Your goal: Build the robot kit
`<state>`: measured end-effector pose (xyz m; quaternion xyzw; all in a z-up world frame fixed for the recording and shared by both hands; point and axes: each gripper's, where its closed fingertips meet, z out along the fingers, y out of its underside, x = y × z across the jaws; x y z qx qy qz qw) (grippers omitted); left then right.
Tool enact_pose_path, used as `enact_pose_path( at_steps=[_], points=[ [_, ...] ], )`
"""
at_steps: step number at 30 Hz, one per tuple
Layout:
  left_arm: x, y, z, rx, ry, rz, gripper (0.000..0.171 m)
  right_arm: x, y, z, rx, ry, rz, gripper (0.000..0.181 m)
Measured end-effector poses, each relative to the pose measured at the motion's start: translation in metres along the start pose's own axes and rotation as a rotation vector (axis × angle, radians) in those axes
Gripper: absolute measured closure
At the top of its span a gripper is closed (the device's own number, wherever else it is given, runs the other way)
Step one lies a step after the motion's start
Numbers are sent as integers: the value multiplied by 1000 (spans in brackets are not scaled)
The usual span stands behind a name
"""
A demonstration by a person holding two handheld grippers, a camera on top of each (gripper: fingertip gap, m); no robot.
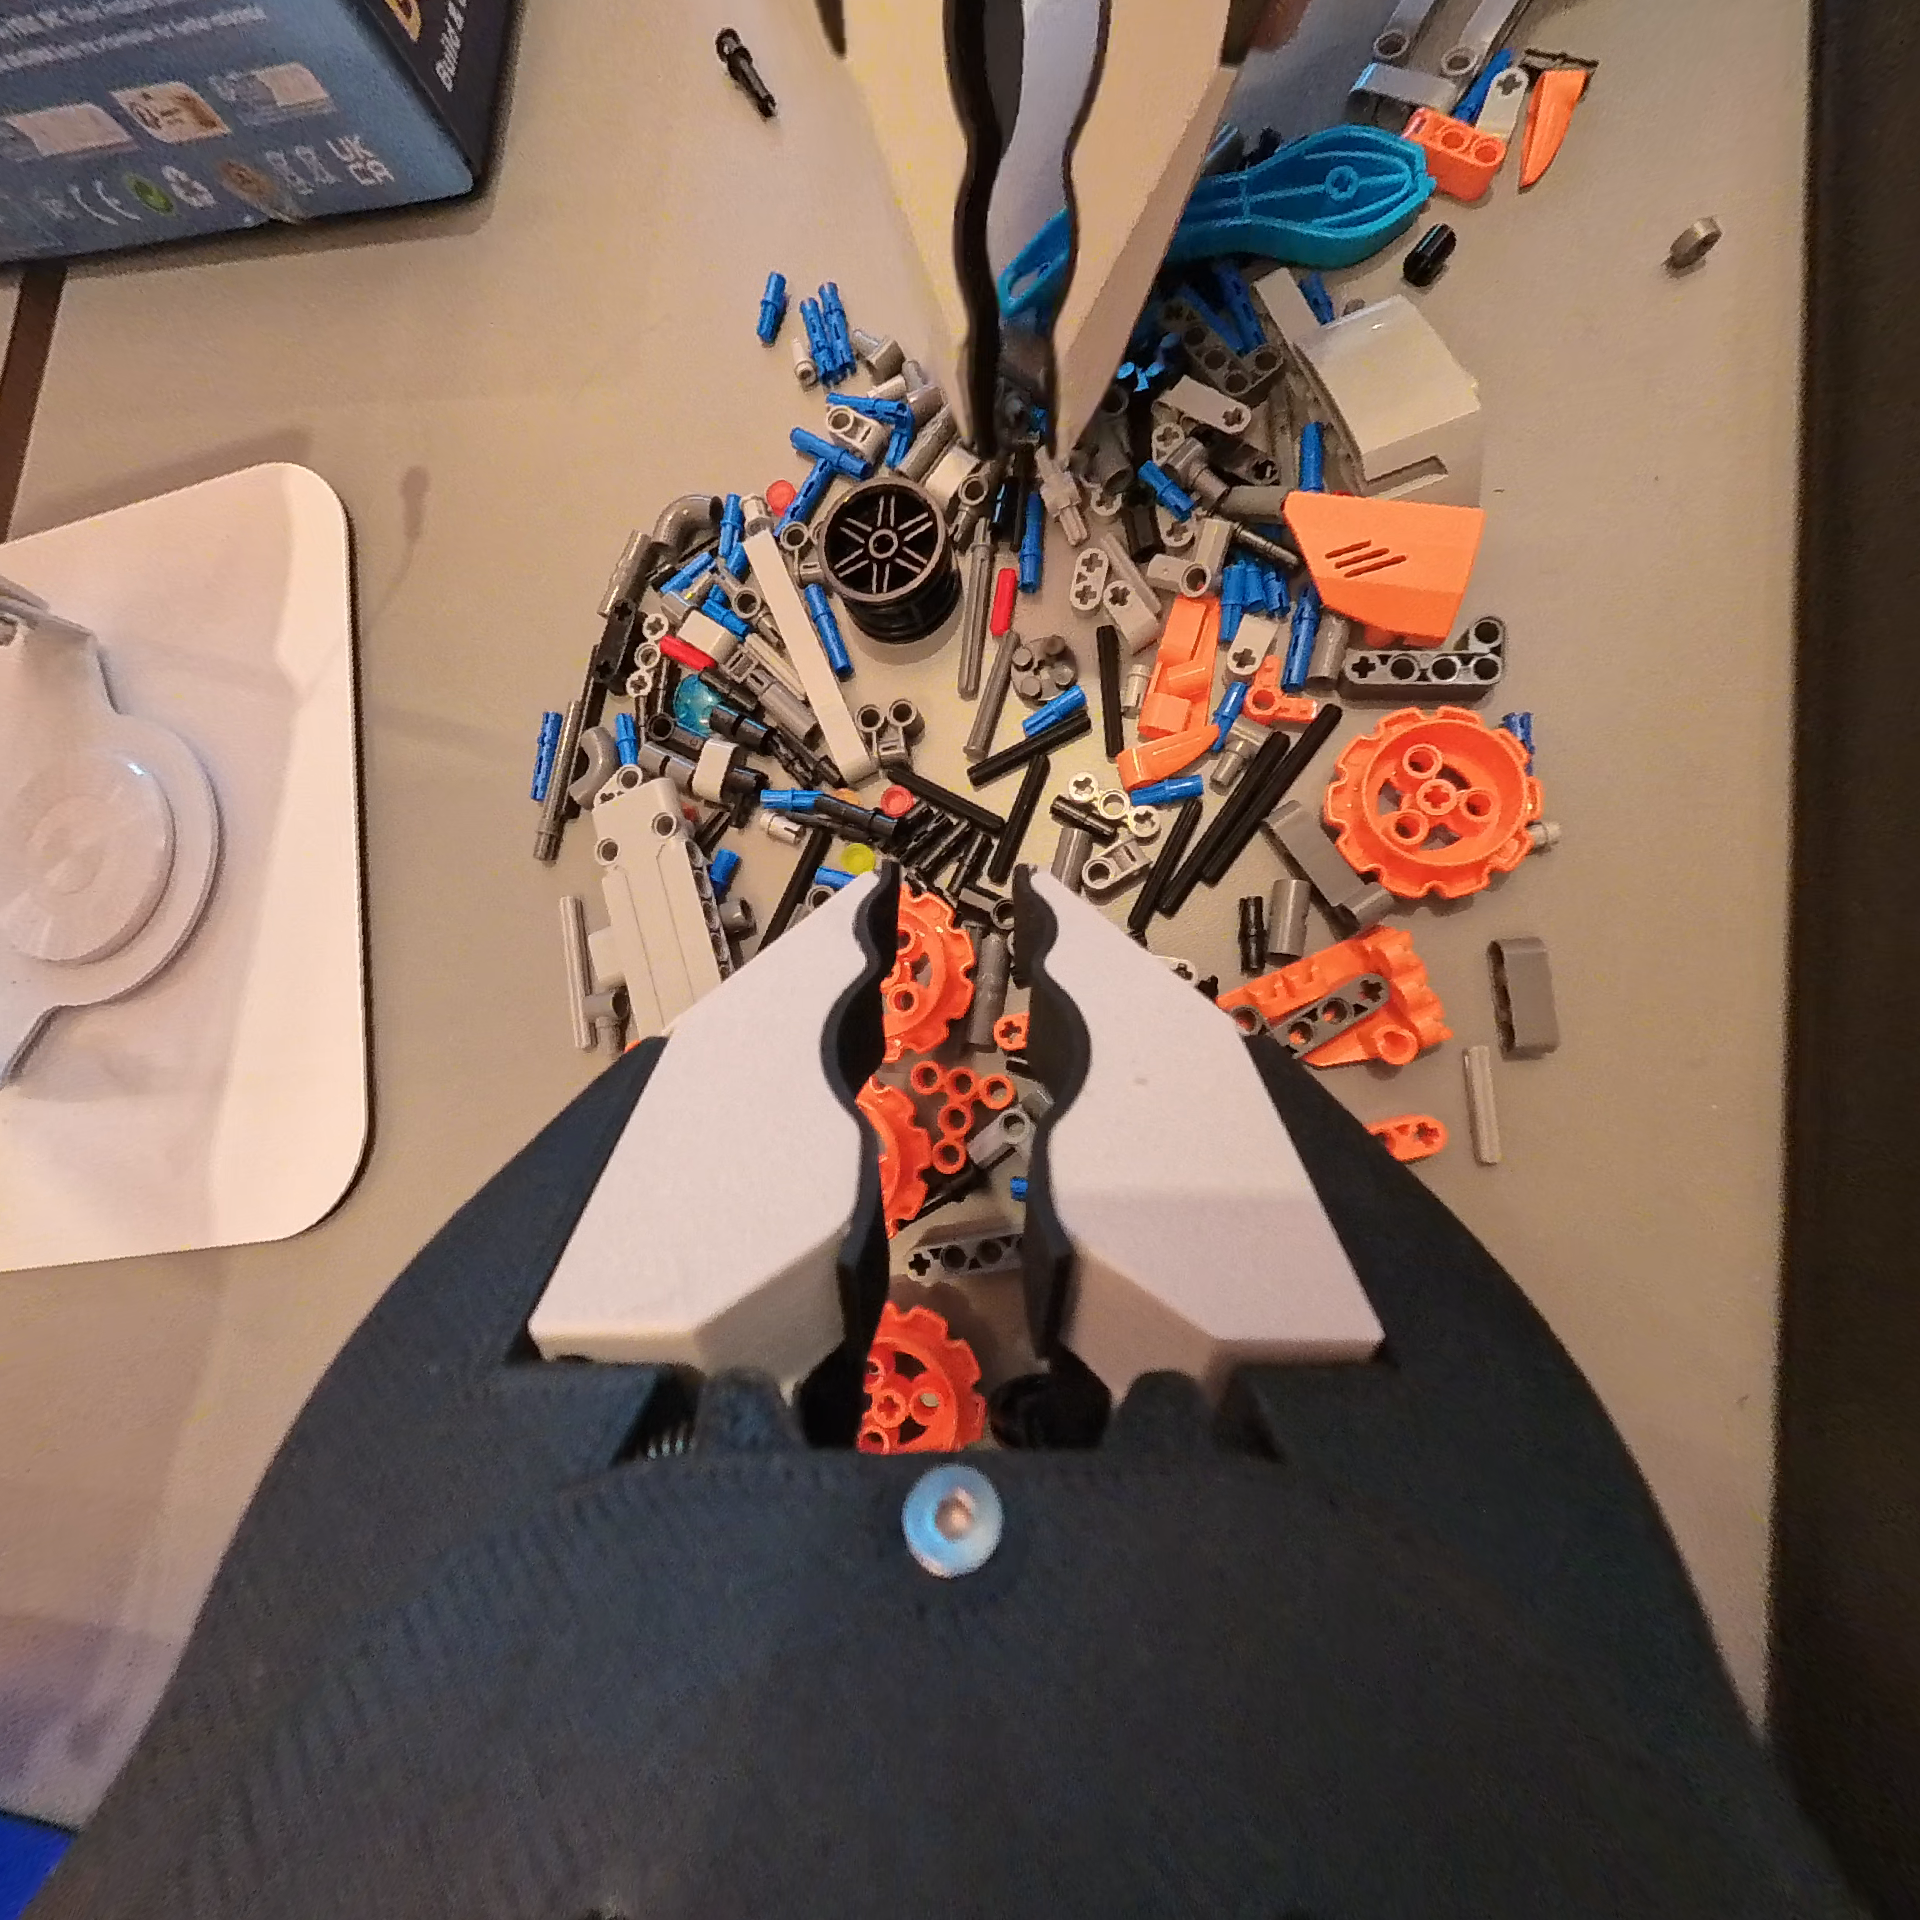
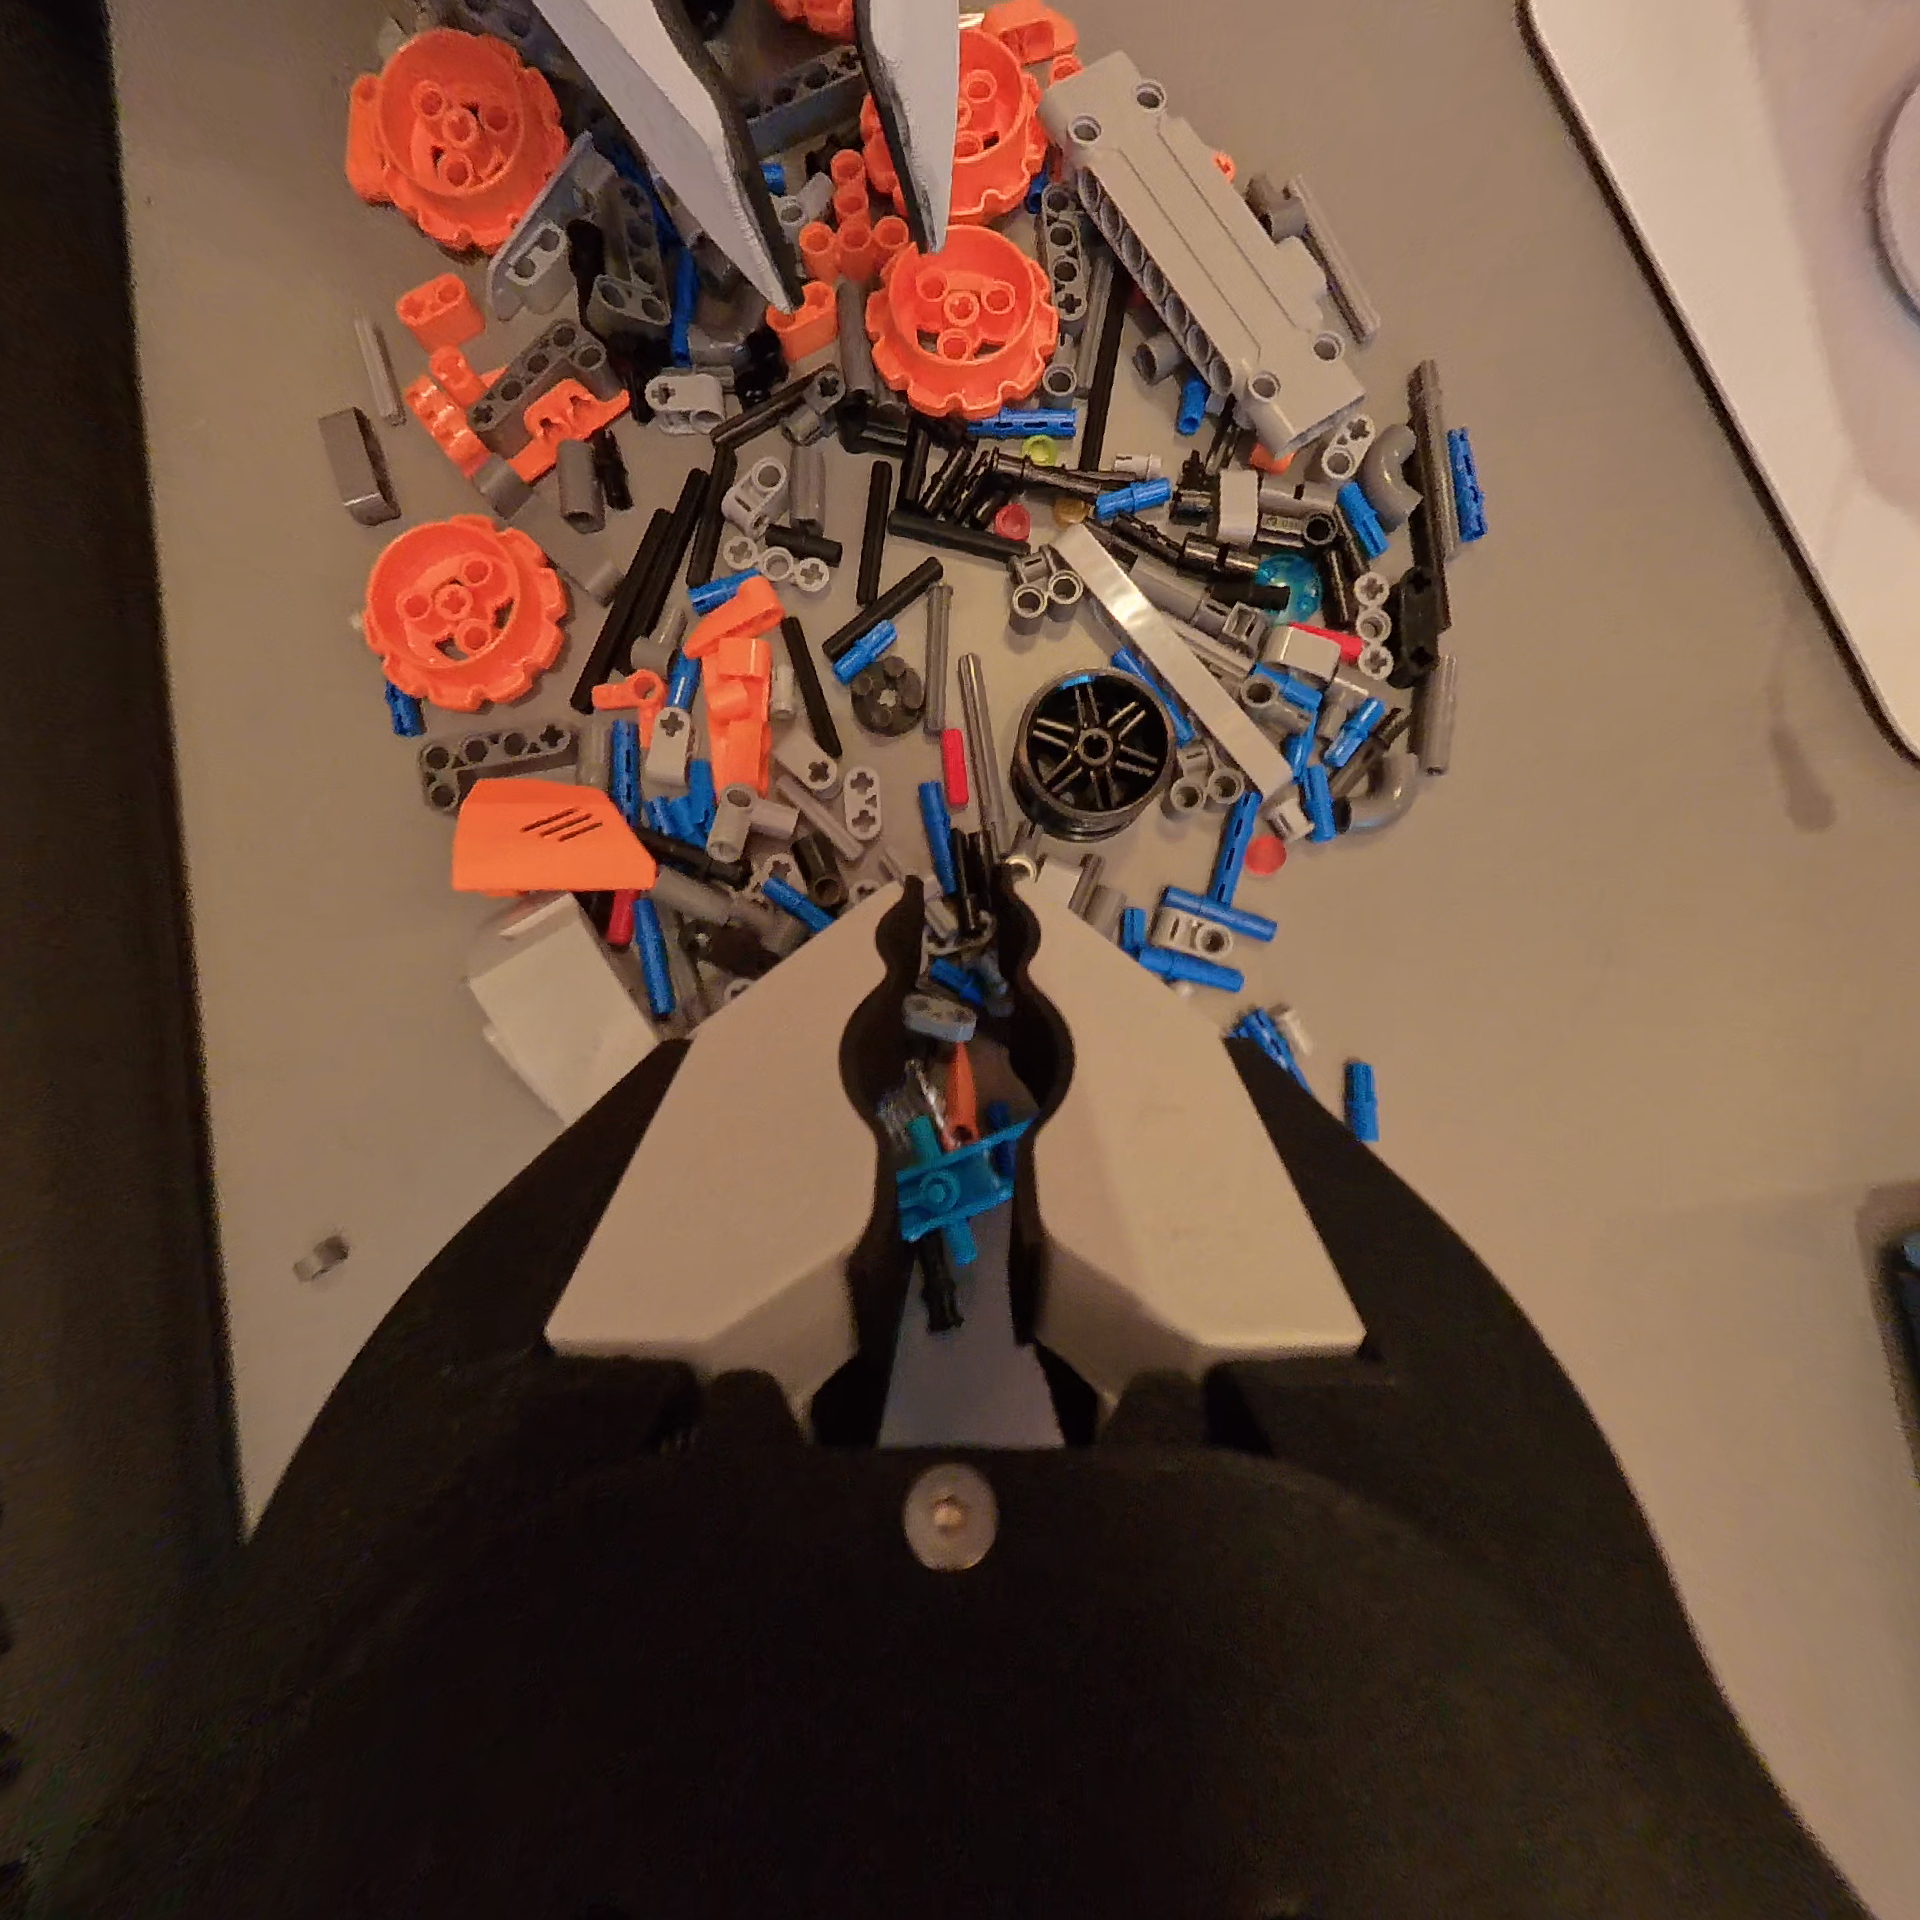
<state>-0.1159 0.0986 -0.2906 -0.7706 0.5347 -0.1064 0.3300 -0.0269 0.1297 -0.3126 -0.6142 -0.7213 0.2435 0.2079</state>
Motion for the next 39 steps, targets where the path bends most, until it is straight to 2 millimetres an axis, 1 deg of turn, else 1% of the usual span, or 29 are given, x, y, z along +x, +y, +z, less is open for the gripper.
enact_pose_path(
  at_steps=[2, 6, 10, 12, 18, 23, 27, 31, 35, 39],
  points=[
    [0, 1, 0, -4, -1, 2, 154, 3, 0, 6, -12, -5, 6, 171],
    [1, 1, 1, -9, -4, 8, 154, 3, -3, 12, -4, -37, 26, 175],
    [0, 1, 0, -7, -6, 7, 154, 5, -3, 13, -15, -29, 28, 178],
    [0, 0, 0, -6, -7, 8, 154, 6, -1, 12, -31, -4, 16, 178],
    [1, 0, 1, -7, -5, 11, 154, 4, 4, 9, -47, -22, 23, 173],
    [1, 0, 1, -8, -4, 11, 154, 9, 2, 11, -40, 4, 21, 172],
    [0, 0, 0, -8, -7, 11, 154, 4, 2, 11, -47, 9, -43, 179],
    [1, 0, 1, -11, -4, 14, 154, 2, 1, 12, -44, -1, -54, 175],
    [1, 0, 1, -9, -5, 13, 154, 7, 4, 10, -72, 42, -77, 169],
    [1, 0, 2, -12, -4, 14, 154, 3, -1, 10, -63, 57, -147, 177]
  ],
)
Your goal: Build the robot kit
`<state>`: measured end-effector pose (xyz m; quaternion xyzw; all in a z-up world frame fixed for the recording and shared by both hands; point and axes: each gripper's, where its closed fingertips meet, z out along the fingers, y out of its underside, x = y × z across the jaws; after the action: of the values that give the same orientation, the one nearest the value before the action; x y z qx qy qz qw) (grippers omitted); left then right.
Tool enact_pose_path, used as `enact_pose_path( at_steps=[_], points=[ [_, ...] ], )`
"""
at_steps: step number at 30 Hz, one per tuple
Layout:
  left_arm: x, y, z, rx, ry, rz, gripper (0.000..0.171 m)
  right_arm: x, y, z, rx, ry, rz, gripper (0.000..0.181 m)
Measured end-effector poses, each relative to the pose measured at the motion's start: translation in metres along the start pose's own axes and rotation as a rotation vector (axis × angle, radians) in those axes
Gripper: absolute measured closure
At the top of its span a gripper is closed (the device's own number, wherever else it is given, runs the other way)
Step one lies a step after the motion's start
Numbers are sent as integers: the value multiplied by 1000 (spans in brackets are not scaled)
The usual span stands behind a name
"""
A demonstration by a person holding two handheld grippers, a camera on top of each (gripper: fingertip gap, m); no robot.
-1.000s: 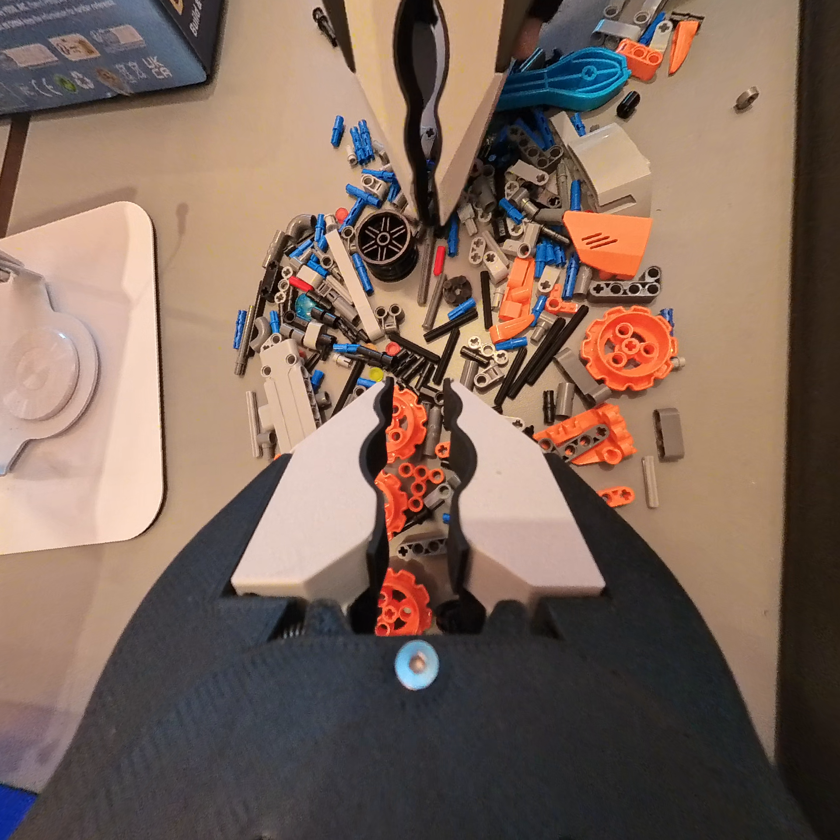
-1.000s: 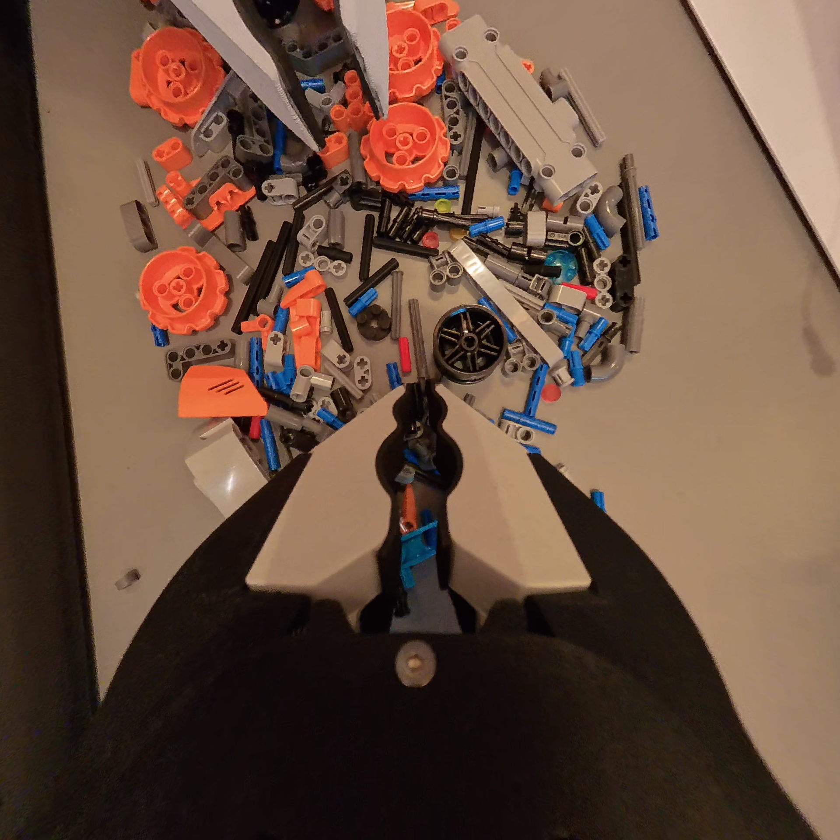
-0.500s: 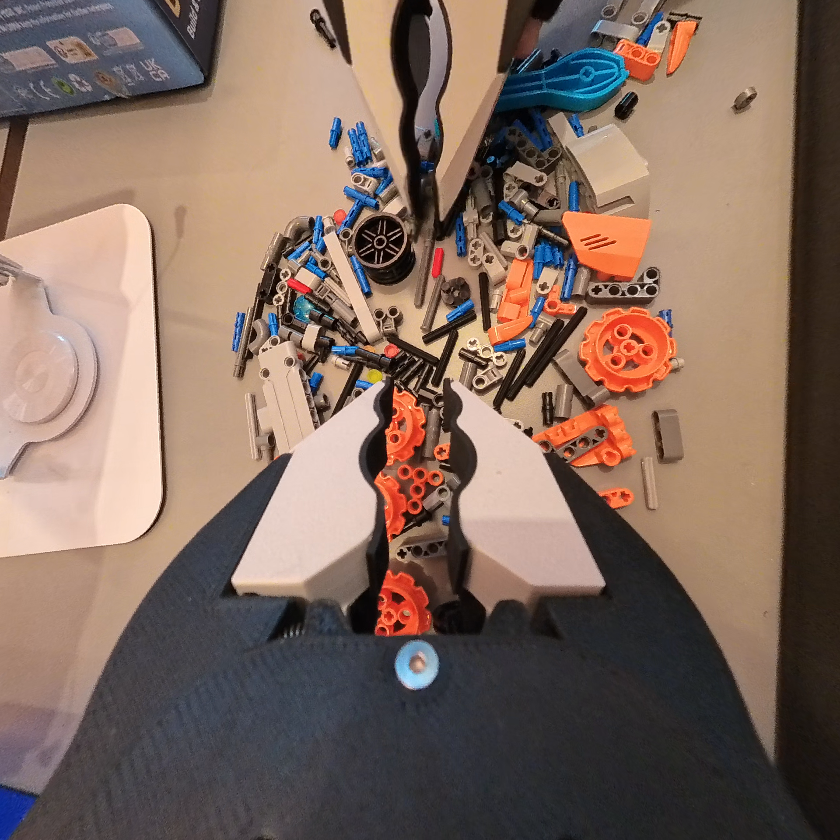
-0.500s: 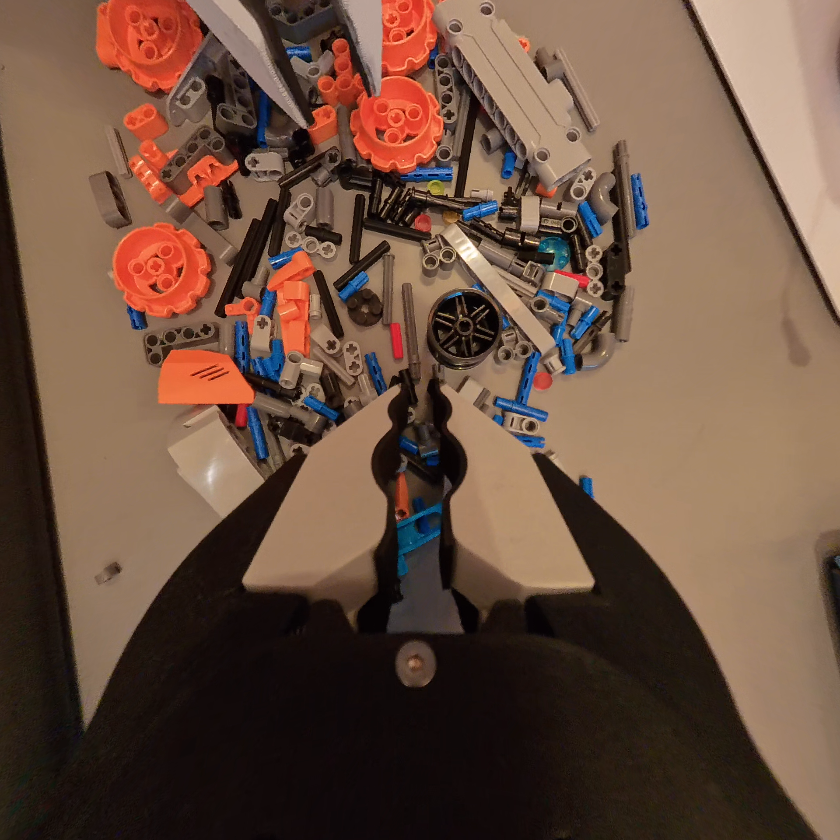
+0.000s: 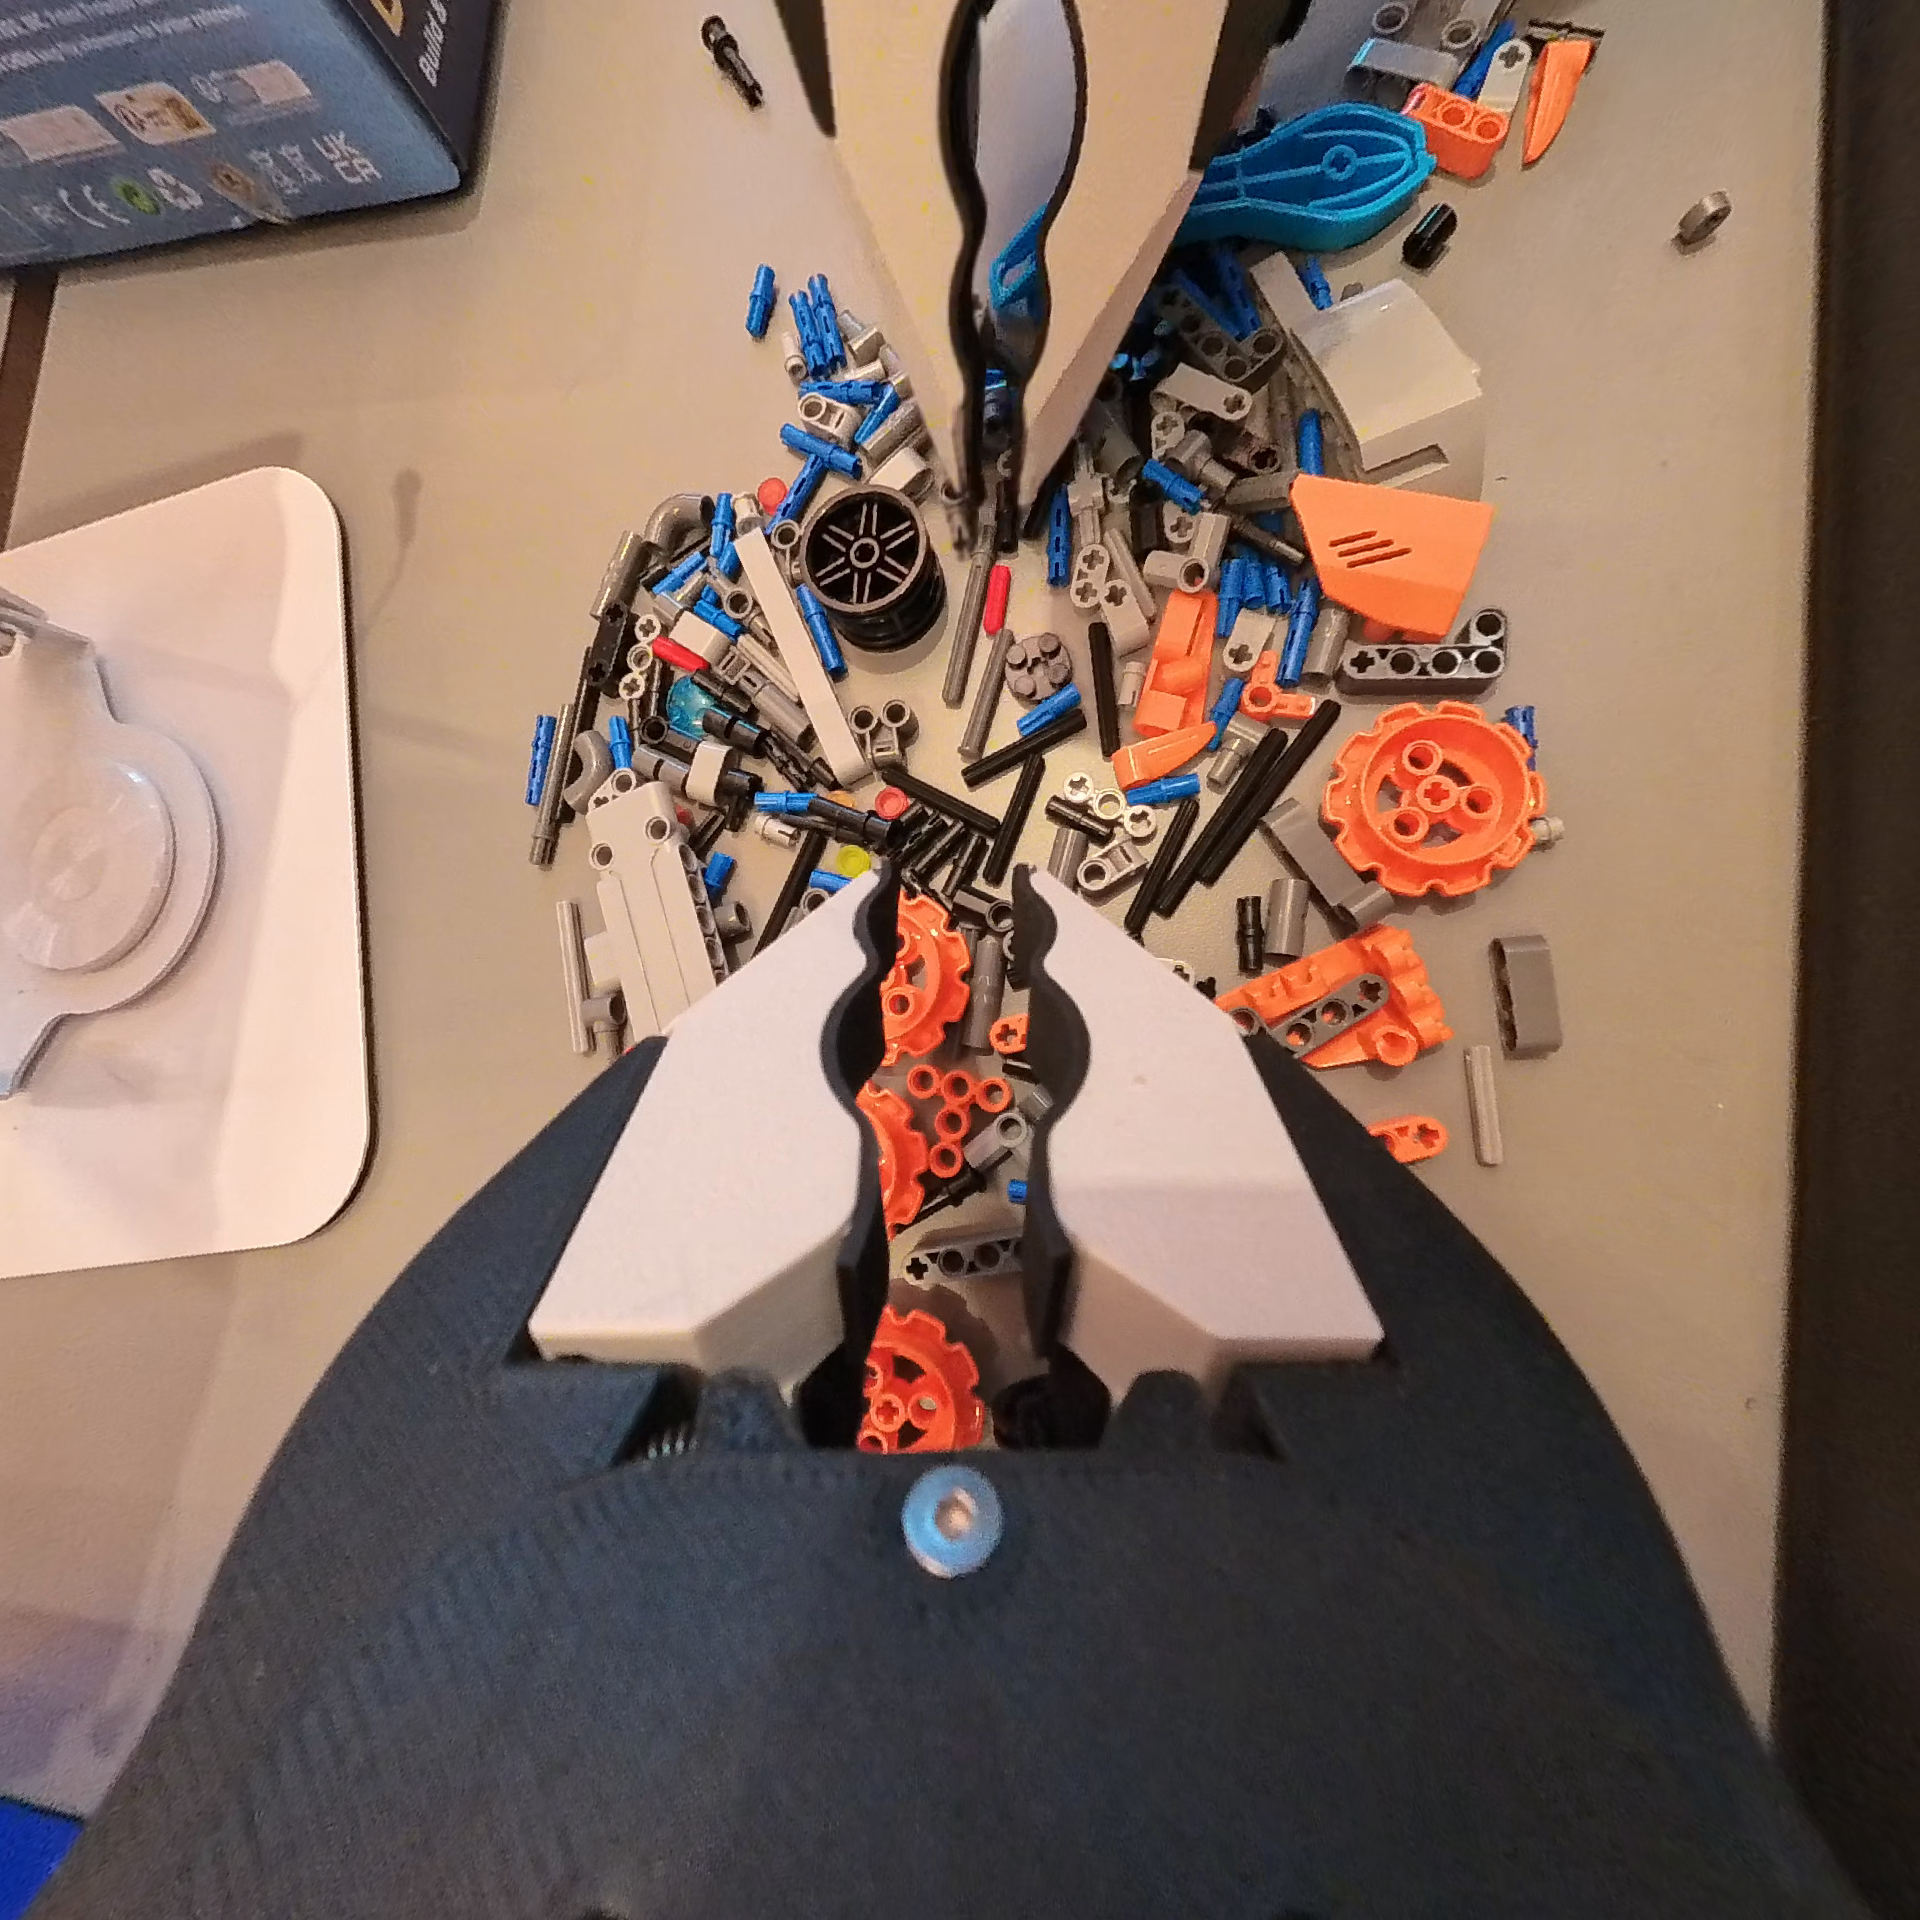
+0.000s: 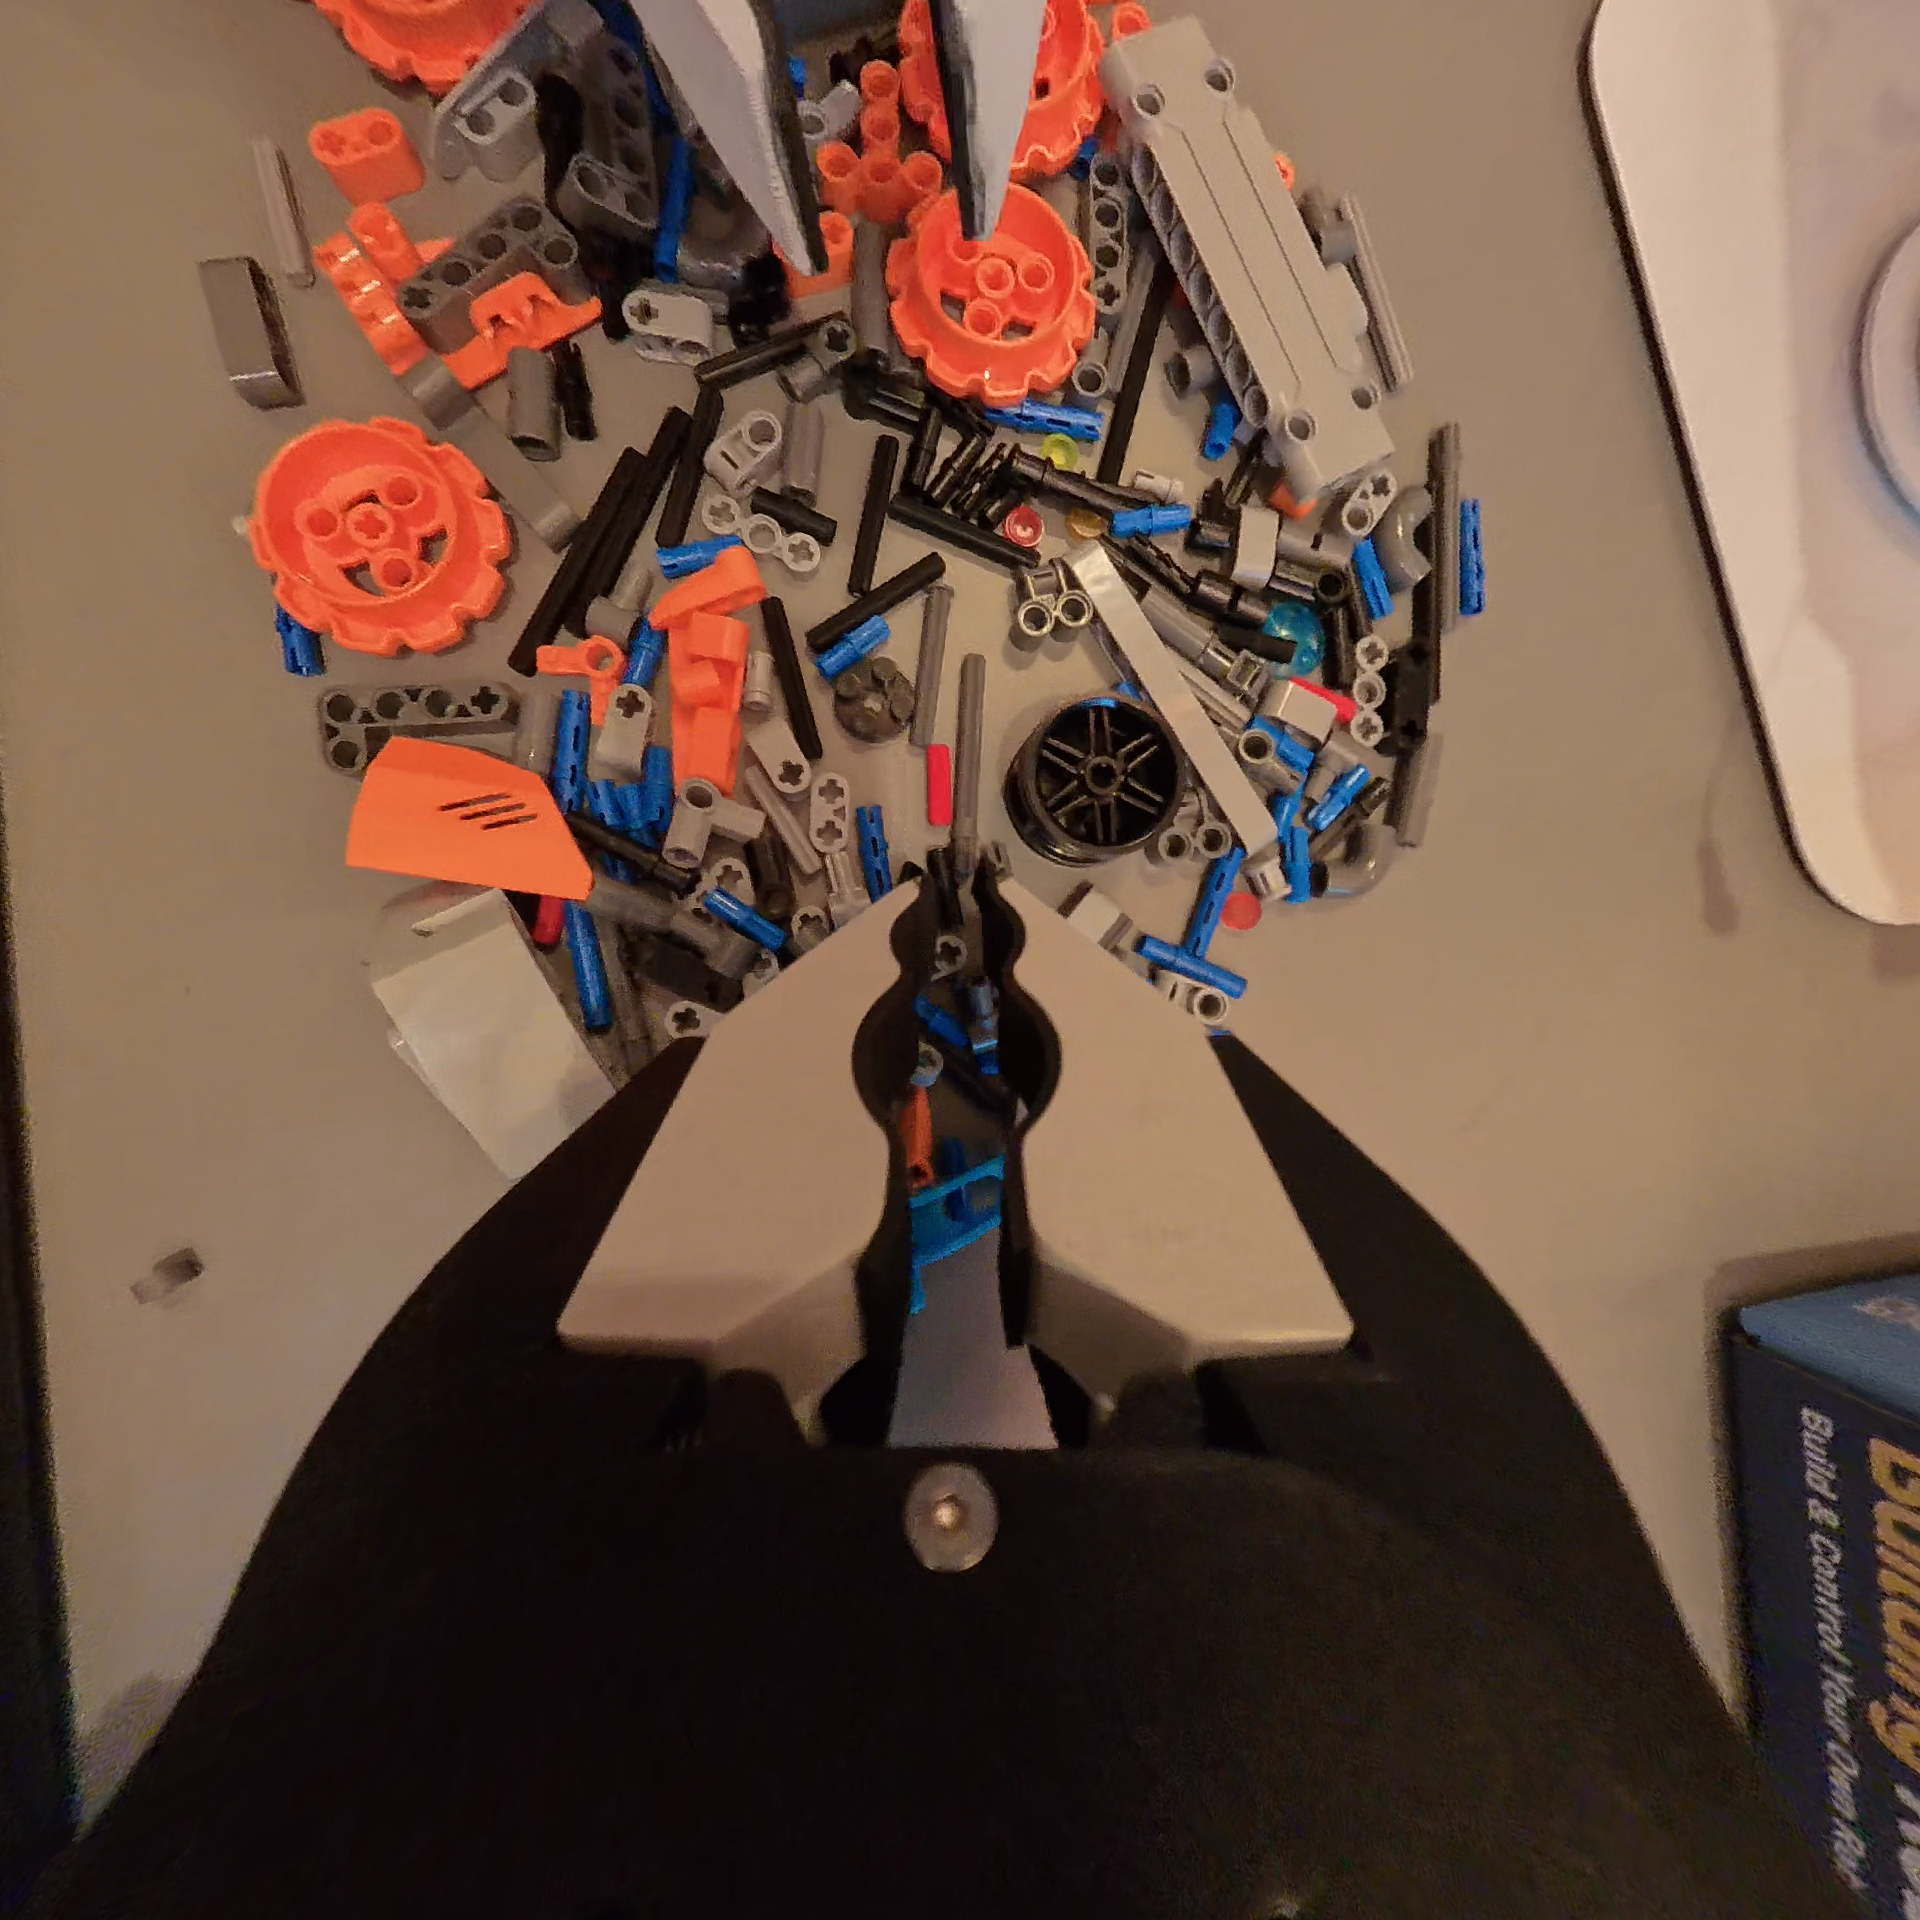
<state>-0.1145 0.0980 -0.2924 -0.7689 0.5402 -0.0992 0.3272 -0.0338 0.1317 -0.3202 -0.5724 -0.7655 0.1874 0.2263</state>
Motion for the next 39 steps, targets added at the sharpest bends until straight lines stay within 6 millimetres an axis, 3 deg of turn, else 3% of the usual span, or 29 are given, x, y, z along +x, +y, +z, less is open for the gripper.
enact_pose_path(
  at_steps=[11, 13, 18, 22, 29, 33, 39],
  points=[
    [1, -3, 1, 13, 1, 1, 154, 1, 5, 5, 24, -67, 109, 180],
    [-1, -12, 0, 56, -14, 6, 151, 0, 3, 0, 48, -80, 132, 180],
    [5, -58, 0, 220, -102, 139, 132, -8, -37, -37, 276, -176, 245, 180],
    [15, -74, 10, 226, -170, 280, 139, -21, -56, -56, 379, -263, 269, 180],
    [21, -87, 9, 273, -233, 375, 163, -28, -57, -56, 369, -319, 303, 180],
    [20, -89, 9, 277, -252, 395, 169, -27, -58, -59, 396, -347, 341, 180],
    [7, -102, -9, 342, -387, 392, 170, -13, -73, -79, 581, -371, 470, 176]
  ],
)
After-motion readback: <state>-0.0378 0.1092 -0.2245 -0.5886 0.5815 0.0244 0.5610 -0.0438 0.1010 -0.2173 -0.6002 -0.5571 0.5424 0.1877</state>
